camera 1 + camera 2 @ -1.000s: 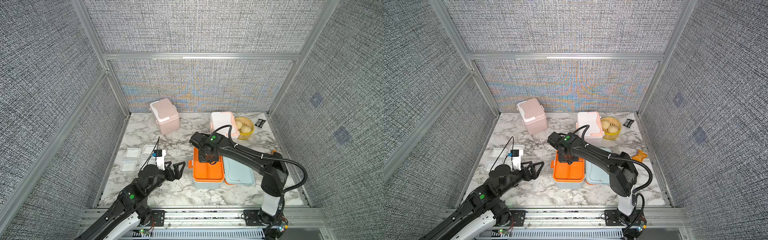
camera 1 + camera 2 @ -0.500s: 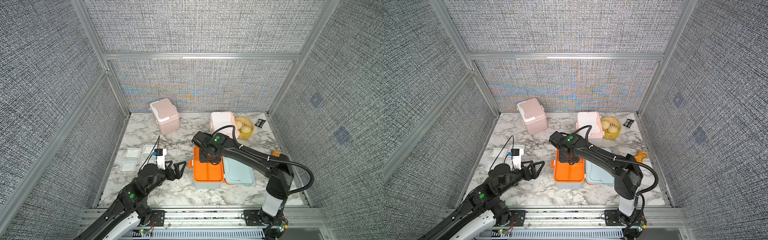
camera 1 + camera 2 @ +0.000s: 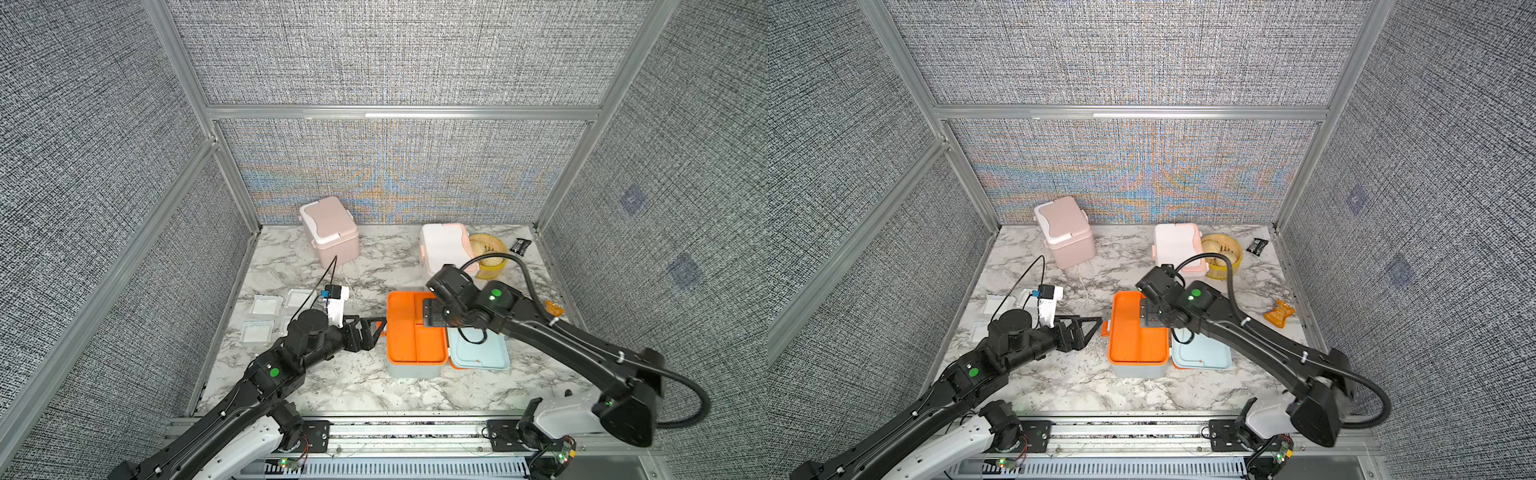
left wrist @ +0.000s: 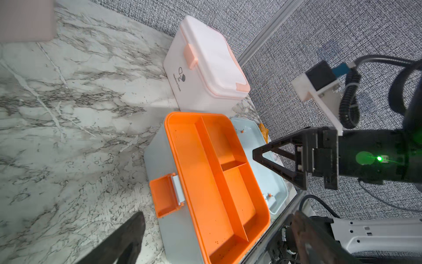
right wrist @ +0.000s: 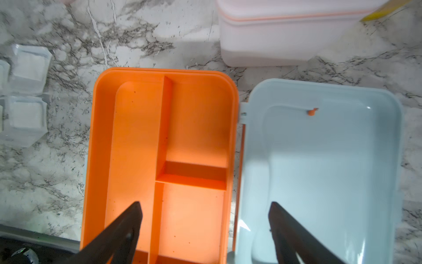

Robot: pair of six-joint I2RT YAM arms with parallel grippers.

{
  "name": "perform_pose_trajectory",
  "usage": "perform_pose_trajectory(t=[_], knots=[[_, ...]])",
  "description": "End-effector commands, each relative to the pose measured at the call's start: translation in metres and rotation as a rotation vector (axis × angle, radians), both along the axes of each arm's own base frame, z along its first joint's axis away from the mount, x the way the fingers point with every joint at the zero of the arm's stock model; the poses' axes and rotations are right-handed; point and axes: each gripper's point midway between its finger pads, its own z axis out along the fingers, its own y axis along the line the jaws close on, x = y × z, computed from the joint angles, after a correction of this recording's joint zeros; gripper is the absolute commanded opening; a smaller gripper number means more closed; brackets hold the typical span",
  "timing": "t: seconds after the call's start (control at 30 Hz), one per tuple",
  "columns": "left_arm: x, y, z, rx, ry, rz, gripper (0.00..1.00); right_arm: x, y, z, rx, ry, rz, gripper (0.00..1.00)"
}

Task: Open first aid kits and take out gauze
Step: Place the compartment layer in the first aid kit, then close the lid of the first aid kit.

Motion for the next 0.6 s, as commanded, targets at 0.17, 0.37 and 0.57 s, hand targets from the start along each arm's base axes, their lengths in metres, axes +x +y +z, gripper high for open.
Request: perform_pose_trajectory(t=[0.17, 0.37, 0.57], knots=[[0.001, -0.041, 0.007, 0.021, 0.001, -0.094, 1.0, -0.01, -0.072, 0.002, 0.158, -0.132, -0.079, 0.99], [0.002, -0.075, -0.004, 0.094, 0.022, -0.153, 1.0, -0.02, -0.118, -0.018, 0.257, -0.111, -0.23, 0.99], [0.01, -0.099, -0.022, 0.157, 0.068, -0.181, 1.0, -0.016, -0.132, -0.045, 0.402, -0.049, -0.314, 0.99]])
